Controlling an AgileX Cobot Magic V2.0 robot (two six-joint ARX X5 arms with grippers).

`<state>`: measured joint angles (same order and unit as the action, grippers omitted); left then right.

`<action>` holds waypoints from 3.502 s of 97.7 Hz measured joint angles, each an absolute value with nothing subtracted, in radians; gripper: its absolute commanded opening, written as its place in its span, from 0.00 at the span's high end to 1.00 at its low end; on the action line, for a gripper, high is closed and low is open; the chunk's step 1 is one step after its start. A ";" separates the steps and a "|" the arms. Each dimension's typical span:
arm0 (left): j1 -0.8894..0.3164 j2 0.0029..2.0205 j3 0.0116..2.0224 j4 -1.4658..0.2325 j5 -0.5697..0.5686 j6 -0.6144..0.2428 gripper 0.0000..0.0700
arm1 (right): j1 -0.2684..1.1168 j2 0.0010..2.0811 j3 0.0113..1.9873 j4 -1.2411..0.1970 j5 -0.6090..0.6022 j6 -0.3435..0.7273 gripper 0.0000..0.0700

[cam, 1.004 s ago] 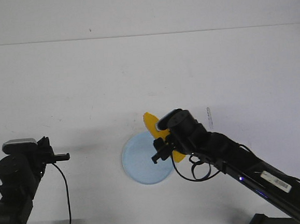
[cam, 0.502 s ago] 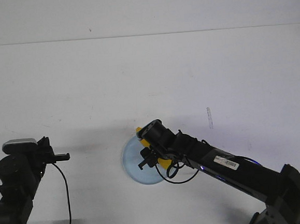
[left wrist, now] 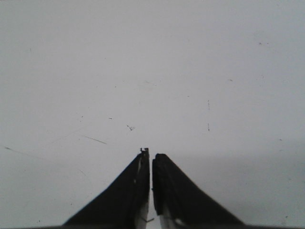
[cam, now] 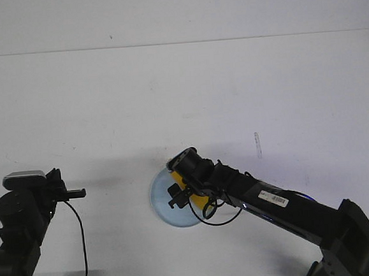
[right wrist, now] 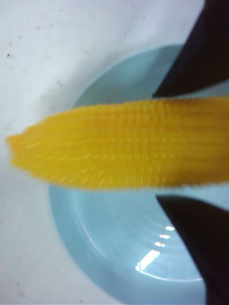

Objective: Place corn on plate with both arms

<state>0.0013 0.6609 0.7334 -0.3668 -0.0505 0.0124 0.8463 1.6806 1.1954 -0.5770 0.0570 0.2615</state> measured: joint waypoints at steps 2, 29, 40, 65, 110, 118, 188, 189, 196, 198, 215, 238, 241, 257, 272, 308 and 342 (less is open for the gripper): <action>0.001 0.661 0.733 -0.367 -0.051 0.012 1.00 | 0.846 1.681 1.195 -0.577 0.056 0.262 0.10; 0.001 0.659 0.733 -0.367 -0.051 0.025 1.00 | 0.844 1.663 1.202 -0.582 0.056 0.259 0.10; 0.001 0.651 0.733 -0.367 -0.051 0.028 1.00 | 0.828 1.610 1.243 -0.583 0.086 0.241 0.13; 0.001 0.633 0.733 -0.374 -0.051 0.034 1.00 | 0.724 1.414 1.322 -0.559 0.323 0.130 0.70; -0.008 0.613 0.733 -0.381 -0.051 0.034 1.00 | 0.245 1.241 1.314 -0.685 0.182 -0.012 1.00; -0.016 0.612 0.733 -0.381 -0.051 0.034 1.00 | 0.154 1.234 1.277 -0.686 0.091 -0.020 1.00; -0.057 0.609 0.733 -0.382 -0.051 0.034 1.00 | 0.062 0.612 0.602 -0.587 0.026 -0.011 1.00; -0.057 0.609 0.733 -0.382 -0.051 0.034 1.00 | 0.062 0.598 0.601 -0.590 0.026 -0.011 1.00; -0.057 0.609 0.733 -0.382 -0.051 0.034 1.00 | 0.062 0.503 0.600 -0.593 0.026 -0.012 1.00; -0.057 0.609 0.733 -0.382 -0.051 0.034 1.00 | 0.062 0.477 0.600 -0.588 0.026 -0.012 1.00; -0.057 0.604 0.733 -0.384 -0.051 0.034 1.00 | 0.063 0.272 0.601 -0.586 0.026 -0.012 1.00; -0.058 0.491 0.733 -0.419 -0.051 0.034 1.00 | 0.064 0.121 0.601 -0.558 0.026 -0.016 1.00; -0.060 0.468 0.733 -0.423 -0.051 0.034 1.00 | 0.064 0.113 0.601 -0.548 0.026 -0.019 1.00; -0.066 0.278 0.725 -0.457 -0.052 -0.001 1.00 | 0.064 0.106 0.601 -0.496 0.026 -0.022 1.00; -0.066 0.280 0.724 -0.457 -0.054 -0.003 1.00 | 0.064 0.106 0.601 -0.496 0.026 -0.022 1.00; -0.066 0.280 0.724 -0.457 -0.054 -0.003 1.00 | 0.064 0.106 0.601 -0.496 0.026 -0.022 1.00; -0.066 0.280 0.724 -0.458 -0.062 -0.003 1.00 | 0.064 0.106 0.601 -0.496 0.026 -0.022 1.00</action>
